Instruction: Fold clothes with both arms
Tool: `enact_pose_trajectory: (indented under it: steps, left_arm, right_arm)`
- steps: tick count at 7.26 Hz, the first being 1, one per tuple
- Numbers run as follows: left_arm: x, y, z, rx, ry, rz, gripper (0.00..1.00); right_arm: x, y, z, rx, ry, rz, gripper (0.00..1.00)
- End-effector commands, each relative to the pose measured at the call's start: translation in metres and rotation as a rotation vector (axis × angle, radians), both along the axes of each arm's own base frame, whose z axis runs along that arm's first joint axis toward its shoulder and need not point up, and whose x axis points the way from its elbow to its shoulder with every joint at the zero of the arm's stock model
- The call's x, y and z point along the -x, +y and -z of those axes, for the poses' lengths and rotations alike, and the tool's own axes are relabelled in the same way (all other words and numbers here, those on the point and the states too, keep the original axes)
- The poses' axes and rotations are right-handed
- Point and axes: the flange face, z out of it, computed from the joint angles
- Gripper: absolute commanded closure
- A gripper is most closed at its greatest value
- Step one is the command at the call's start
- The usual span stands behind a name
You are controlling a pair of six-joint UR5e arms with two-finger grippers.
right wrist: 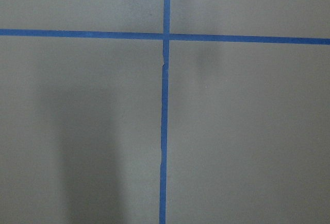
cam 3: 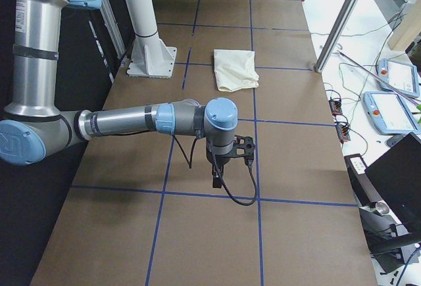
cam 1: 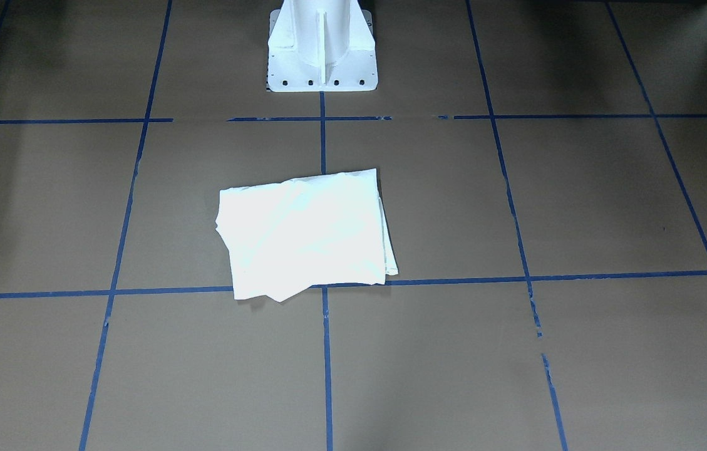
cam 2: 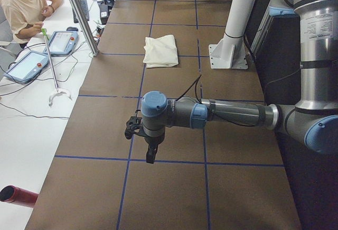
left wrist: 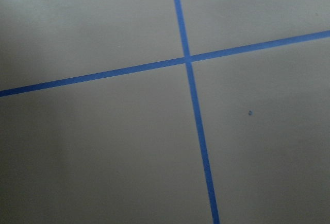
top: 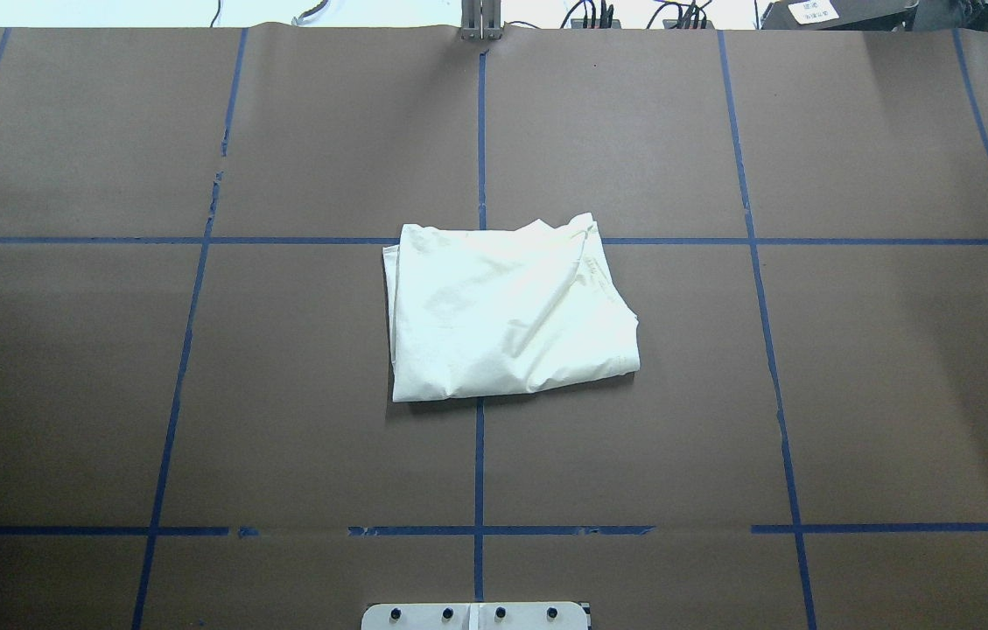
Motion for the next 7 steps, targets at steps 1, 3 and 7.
enact_pose_trajectory:
  steps: [1,3,7]
  left_arm:
    - [-0.0008,0.0029,-0.0106,0.026,0.032,0.004,0.0]
    - [-0.0034,-0.0011,-0.0103,0.02,0.041,0.0,0.0]
    - [-0.0032,-0.0003,-0.005,0.006,0.046,-0.003,0.0]
  right_arm:
    - [0.001,-0.0002,0.0,0.0,0.0,0.003,0.0]
    - [0.0009,-0.0002,-0.0001,0.0,0.002,0.003,0.0]
    - [0.0016,-0.0003,-0.0007,0.002,0.0,0.003,0.0]
